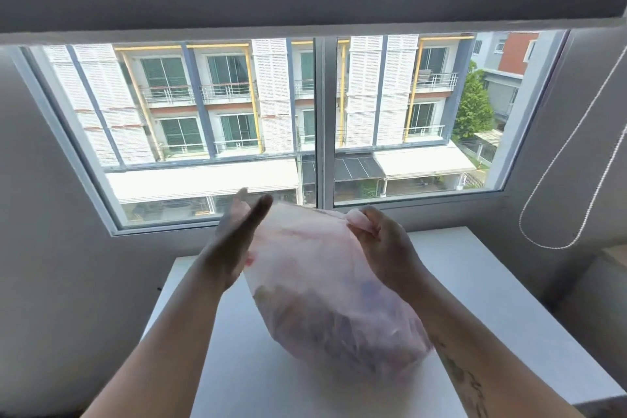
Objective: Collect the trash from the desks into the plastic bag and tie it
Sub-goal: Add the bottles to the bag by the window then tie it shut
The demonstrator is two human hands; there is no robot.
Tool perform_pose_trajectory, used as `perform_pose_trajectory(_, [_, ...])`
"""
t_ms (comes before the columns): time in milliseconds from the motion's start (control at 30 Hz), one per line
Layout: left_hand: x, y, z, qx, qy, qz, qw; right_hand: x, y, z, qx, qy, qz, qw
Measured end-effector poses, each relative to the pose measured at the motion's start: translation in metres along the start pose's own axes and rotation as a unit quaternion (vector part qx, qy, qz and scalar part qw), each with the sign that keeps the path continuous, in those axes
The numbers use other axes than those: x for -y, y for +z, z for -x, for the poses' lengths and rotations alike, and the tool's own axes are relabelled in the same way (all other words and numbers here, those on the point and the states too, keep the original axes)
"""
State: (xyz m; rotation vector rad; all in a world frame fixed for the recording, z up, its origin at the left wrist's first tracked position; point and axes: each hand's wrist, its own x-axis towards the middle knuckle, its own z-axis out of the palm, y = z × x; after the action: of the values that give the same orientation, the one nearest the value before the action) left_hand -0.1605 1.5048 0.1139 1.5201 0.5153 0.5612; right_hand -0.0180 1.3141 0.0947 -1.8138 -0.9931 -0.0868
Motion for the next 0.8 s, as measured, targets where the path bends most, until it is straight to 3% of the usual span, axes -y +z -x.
perform_pose_trajectory(133, [0.03,-0.012,0.012,0.182,0.01,-0.069,0.981,-0.008,0.004,0.001,-0.049,0.007,-0.021,0.999])
perform_pose_trajectory(300, [0.026,0.007,0.009,0.055,0.044,-0.099,0.993,-0.016,0.013,0.001,-0.016,0.017,-0.055,0.998])
perform_pose_trajectory(367, [0.019,0.022,0.006,0.081,0.042,-0.028,0.995,-0.015,0.015,0.002,-0.008,0.03,-0.061,0.998])
perform_pose_trajectory(433, [0.012,0.035,0.003,0.05,0.041,0.097,0.993,-0.012,0.014,0.002,-0.005,0.042,-0.067,0.997])
perform_pose_trajectory(567, [0.004,0.045,-0.008,-0.042,-0.001,0.326,0.945,-0.018,0.006,0.002,-0.063,0.087,-0.089,0.99])
perform_pose_trajectory(633, [0.005,0.045,-0.013,-0.071,-0.012,0.363,0.929,-0.018,-0.005,0.001,-0.143,0.179,-0.253,0.94])
perform_pose_trajectory(700, [0.004,0.045,-0.016,-0.087,0.003,0.384,0.919,-0.017,-0.016,-0.001,-0.192,0.235,-0.43,0.85])
perform_pose_trajectory(800, [0.005,0.043,-0.023,-0.131,-0.006,0.417,0.899,-0.017,-0.023,-0.004,-0.225,0.276,-0.528,0.771])
